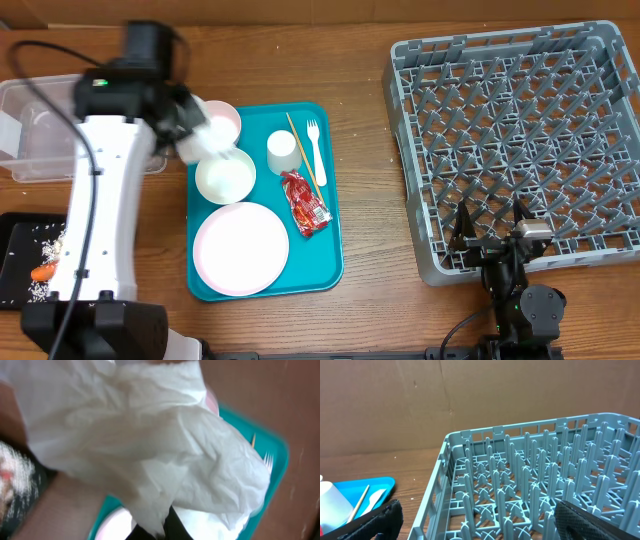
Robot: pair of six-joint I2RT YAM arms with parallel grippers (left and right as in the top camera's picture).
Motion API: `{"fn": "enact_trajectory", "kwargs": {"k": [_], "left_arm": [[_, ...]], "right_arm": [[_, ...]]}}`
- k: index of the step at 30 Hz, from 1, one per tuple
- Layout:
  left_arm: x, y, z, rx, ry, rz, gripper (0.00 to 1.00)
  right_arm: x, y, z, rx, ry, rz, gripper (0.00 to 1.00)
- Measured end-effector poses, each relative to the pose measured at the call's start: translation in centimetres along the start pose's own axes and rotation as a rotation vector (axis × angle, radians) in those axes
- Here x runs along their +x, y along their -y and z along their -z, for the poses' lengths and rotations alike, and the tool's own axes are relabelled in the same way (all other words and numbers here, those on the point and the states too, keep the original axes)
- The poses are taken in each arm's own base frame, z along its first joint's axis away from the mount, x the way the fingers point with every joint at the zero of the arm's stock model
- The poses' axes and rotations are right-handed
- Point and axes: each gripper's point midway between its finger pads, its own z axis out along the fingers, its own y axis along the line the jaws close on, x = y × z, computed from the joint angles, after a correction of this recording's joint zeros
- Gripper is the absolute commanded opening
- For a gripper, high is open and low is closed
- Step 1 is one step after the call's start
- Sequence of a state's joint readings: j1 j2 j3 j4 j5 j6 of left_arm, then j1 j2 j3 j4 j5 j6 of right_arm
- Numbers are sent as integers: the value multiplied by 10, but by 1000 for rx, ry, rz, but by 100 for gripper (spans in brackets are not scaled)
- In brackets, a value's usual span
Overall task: Sort waste into correct bins and load items into the dishwasher
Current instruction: 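Carry the tissue left and release it into the clear bin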
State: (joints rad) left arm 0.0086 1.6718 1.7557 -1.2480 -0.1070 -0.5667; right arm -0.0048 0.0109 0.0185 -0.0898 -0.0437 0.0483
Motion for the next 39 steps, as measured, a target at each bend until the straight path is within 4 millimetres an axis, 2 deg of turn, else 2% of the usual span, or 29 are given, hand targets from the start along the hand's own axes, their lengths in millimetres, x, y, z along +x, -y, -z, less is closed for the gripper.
{"fn": "enact_trajectory", "kwargs": {"k": [2,5,6,7,8,11,12,14,15,18,20,21,22,23,25,27,29,31,33,34,36,37,39], "left_arm": [[-49,-33,-2,1,122,127,4],[-92,-61,-3,15,239,226,4],[-107,-78,-8,9,268,268,4],[-112,-89,-13,-4,271,291,5],[-117,-101,-19,-17,272,314,9],[-126,-132,-47,-63,248,359,46],[-128,-137,-55,-67,243,367,57],[-133,-143,-72,-72,236,381,67],[-138,-143,-74,-60,246,376,75],[-144,-131,-73,4,257,333,85],[-142,-116,-73,84,230,300,84],[-141,-110,-73,114,219,291,79],[-137,-101,-71,166,197,277,71],[-133,-89,-67,232,169,263,68],[-124,-69,-51,344,133,233,73],[-116,-46,-22,449,134,161,76],[-90,-14,21,537,121,52,73],[-47,18,53,582,54,-69,65],[-3,45,70,599,-34,-174,55],[24,55,72,587,-109,-218,55],[61,74,70,572,-200,-310,57],[95,89,64,552,-280,-383,58],[120,96,53,499,-327,-414,61]], "right_arm": [[0,0,0,0,0,0,100],[0,0,0,0,-1,0,100],[0,0,0,0,0,0,100],[0,0,0,0,0,0,100],[0,0,0,0,1,0,100],[0,0,0,0,0,0,100],[0,0,0,0,0,0,100],[0,0,0,0,0,0,100],[0,0,0,0,0,0,100],[0,0,0,0,0,0,100],[0,0,0,0,1,0,100],[0,0,0,0,0,0,100],[0,0,0,0,0,0,100],[0,0,0,0,0,0,100],[0,0,0,0,0,0,100],[0,0,0,0,1,0,100],[0,0,0,0,0,0,100],[0,0,0,0,0,0,100],[0,0,0,0,0,0,100],[0,0,0,0,0,0,100],[0,0,0,0,1,0,100],[0,0,0,0,0,0,100],[0,0,0,0,0,0,100]]}}
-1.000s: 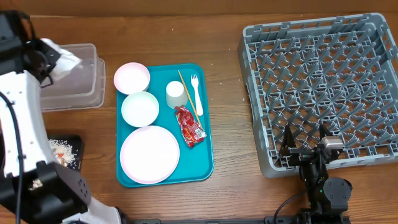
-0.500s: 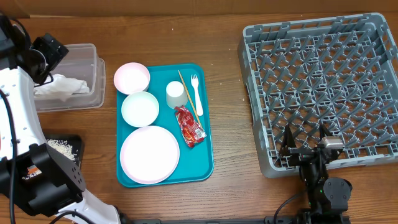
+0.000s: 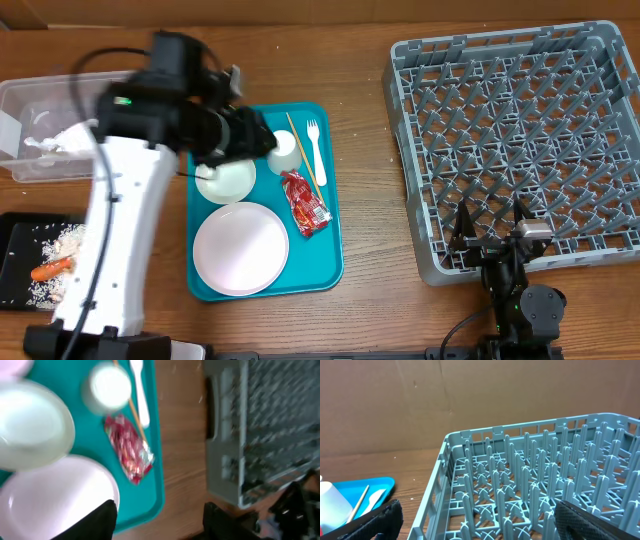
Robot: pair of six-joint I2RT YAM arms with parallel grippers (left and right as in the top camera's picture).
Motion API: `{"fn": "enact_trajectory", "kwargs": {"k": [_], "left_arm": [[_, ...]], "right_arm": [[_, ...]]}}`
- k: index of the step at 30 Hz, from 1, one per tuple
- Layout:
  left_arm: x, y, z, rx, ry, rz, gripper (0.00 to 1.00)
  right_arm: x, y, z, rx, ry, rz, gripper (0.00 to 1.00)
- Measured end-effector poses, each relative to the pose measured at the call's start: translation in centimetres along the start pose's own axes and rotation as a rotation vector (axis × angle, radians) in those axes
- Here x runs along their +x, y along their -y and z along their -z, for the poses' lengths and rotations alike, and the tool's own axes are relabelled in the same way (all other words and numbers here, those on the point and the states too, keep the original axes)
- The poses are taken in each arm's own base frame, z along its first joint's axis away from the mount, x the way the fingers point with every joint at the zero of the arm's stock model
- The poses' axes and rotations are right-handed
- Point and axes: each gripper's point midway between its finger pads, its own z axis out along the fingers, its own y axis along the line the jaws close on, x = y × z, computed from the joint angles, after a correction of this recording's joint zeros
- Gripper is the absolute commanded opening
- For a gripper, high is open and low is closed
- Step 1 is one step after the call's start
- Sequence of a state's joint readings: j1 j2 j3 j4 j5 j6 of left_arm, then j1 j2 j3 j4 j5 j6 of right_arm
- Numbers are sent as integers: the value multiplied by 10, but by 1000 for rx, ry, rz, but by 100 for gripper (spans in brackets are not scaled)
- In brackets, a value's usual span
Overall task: Sort waste into correct bins and load items into the dishwasher
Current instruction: 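Carry the tissue left and release it into the clear bin, then lower the left gripper onto the red snack wrapper and grasp it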
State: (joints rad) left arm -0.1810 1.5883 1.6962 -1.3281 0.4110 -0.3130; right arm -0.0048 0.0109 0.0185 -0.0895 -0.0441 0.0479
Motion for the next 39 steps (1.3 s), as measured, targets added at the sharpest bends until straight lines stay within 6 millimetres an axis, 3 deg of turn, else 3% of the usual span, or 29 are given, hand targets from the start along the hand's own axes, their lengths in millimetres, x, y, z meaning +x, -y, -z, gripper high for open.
{"fn": "enact_trajectory", "kwargs": {"k": [4,11,14,20,22,29,39], "left_arm": [[55,-2,-54,-159,-158,42,63],[105,-19,-130,-264,-204,165,64],[115,-20,-154,-251,-178,218,63],[119,-36,-166,-294,-136,328,61],[114,-40,-167,-317,-99,345,61],[67,-40,-170,-313,113,261,61],[58,-64,-184,-401,128,228,62]], "right_arm": [[0,0,0,0,0,0,100],[0,0,0,0,0,0,100],[0,0,0,0,0,0,100],[0,0,0,0,0,-1,100],[0,0,0,0,0,0,100],[0,0,0,0,0,0,100],[0,0,0,0,0,0,100]]}}
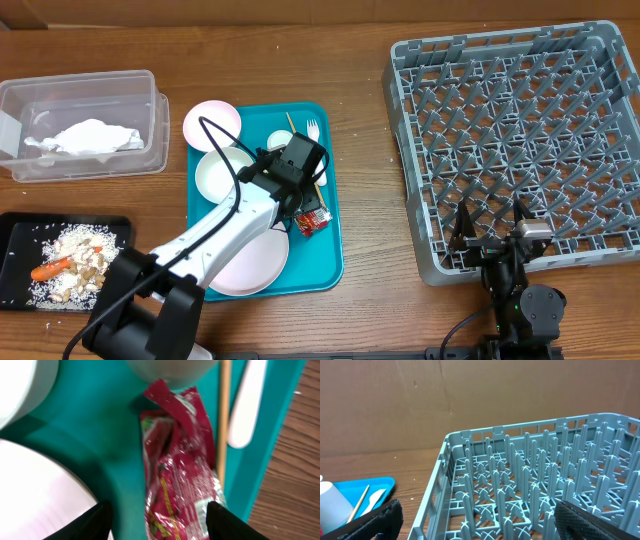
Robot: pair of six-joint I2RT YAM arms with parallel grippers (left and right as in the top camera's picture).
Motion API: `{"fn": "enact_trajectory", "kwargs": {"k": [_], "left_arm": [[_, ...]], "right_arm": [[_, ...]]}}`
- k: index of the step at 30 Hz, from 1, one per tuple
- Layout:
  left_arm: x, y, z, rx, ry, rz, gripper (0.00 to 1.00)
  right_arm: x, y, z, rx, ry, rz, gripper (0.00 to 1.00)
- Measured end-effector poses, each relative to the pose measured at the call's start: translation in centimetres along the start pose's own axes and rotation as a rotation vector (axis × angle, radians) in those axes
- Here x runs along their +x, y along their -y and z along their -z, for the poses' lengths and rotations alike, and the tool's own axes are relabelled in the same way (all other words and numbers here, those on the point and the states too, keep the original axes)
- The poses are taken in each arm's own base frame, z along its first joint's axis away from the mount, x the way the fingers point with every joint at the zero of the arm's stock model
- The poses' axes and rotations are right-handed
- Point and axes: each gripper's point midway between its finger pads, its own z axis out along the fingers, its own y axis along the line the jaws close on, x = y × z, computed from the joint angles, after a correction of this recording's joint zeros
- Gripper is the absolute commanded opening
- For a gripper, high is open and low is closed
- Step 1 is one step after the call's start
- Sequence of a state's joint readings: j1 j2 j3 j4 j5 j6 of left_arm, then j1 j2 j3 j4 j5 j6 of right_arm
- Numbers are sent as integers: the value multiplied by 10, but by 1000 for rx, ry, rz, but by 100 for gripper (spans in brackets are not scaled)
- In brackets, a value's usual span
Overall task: Sort waste into correct bins and load items into the dishwasher
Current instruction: 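Lower the left gripper onto the red snack wrapper and grasp it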
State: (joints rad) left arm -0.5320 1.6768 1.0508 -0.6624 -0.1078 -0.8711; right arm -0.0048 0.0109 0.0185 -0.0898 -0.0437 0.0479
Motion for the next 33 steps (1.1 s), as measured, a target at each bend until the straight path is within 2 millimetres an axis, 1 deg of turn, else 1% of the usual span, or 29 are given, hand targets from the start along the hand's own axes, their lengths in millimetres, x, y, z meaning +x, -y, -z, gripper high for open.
{"fn": "enact_trajectory", "kwargs": {"k": [3,7,9,12,14,17,18,19,22,27,30,33], "left_arm": [[-8,-5,-3,-4,4,23,61],[-17,-5,-5,18,19,38,57],[-17,-1,-6,35,16,30,57],[-11,2,-17,40,-21,9,55],[-7,1,-22,38,-42,6,51],[-5,2,-22,43,-51,3,45],[-5,2,-22,44,-52,1,38],[-5,3,-22,46,-55,-5,37],[-4,3,-22,49,-57,-10,38],[0,1,-23,40,-75,-9,36],[2,1,-24,36,-80,-9,37],[4,1,-23,34,-83,1,35]], "right_arm": [[0,0,0,0,0,-1,100],[0,0,0,0,0,0,100],[0,0,0,0,1,0,100],[0,0,0,0,0,0,100],[0,0,0,0,0,-1,100],[0,0,0,0,0,0,100],[0,0,0,0,0,0,100],[0,0,0,0,0,0,100],[0,0,0,0,0,-1,100],[0,0,0,0,0,0,100],[0,0,0,0,0,0,100],[0,0,0,0,0,0,100]]}}
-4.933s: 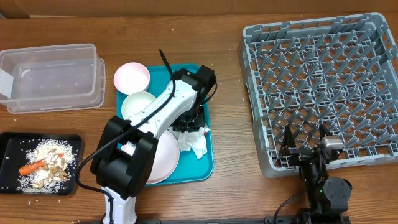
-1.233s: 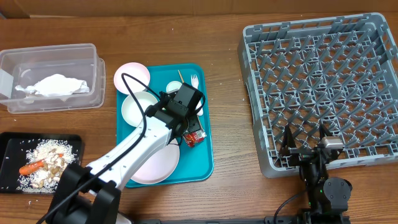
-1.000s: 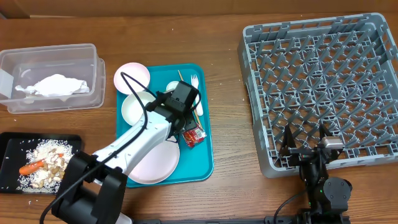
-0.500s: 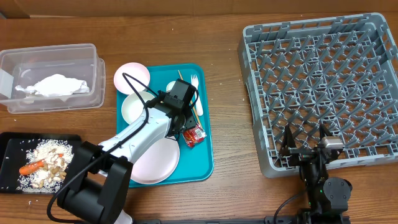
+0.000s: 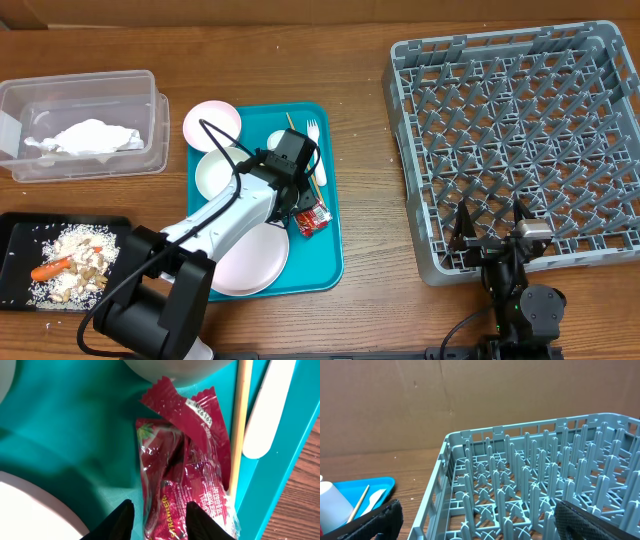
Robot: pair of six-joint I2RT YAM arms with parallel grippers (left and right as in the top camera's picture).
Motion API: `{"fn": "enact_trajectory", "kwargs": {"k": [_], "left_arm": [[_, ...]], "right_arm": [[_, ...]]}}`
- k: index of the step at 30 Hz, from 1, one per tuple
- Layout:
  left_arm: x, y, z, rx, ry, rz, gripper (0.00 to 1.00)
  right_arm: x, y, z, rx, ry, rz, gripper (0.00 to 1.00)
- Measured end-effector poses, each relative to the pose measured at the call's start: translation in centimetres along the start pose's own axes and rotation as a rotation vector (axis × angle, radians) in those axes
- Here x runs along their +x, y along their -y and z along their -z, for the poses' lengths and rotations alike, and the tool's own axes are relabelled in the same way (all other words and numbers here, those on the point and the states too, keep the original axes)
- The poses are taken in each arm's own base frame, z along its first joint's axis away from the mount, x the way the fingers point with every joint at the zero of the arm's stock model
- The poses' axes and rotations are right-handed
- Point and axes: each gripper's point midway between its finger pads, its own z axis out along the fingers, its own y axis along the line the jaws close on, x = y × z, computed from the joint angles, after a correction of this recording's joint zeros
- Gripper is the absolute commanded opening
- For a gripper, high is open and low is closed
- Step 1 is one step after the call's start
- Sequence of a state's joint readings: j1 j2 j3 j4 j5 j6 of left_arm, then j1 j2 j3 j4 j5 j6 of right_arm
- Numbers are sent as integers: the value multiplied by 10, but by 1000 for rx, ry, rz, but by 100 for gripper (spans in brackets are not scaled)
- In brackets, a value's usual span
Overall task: Sort waste into correct bins and load items into the dishwasher
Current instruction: 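Lower the left gripper onto the red snack wrapper and grasp it, then carry the red wrapper left and release it into the clear bin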
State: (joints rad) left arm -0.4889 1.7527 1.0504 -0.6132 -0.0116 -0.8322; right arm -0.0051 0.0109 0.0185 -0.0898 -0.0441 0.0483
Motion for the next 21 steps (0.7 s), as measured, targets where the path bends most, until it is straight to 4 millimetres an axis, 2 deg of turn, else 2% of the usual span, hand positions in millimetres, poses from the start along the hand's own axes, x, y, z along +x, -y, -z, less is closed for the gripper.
{"fn": "enact_trajectory", "kwargs": {"k": [9,17,21], "left_arm": [[1,0,0,0,0,10,4],[1,0,0,-2,-2,16,4],[8,-8,4,-44,-39,20,4]], "right_arm": [[0,0,0,0,0,0,100],[0,0,0,0,0,0,100],[0,0,0,0,-1,0,100]]}}
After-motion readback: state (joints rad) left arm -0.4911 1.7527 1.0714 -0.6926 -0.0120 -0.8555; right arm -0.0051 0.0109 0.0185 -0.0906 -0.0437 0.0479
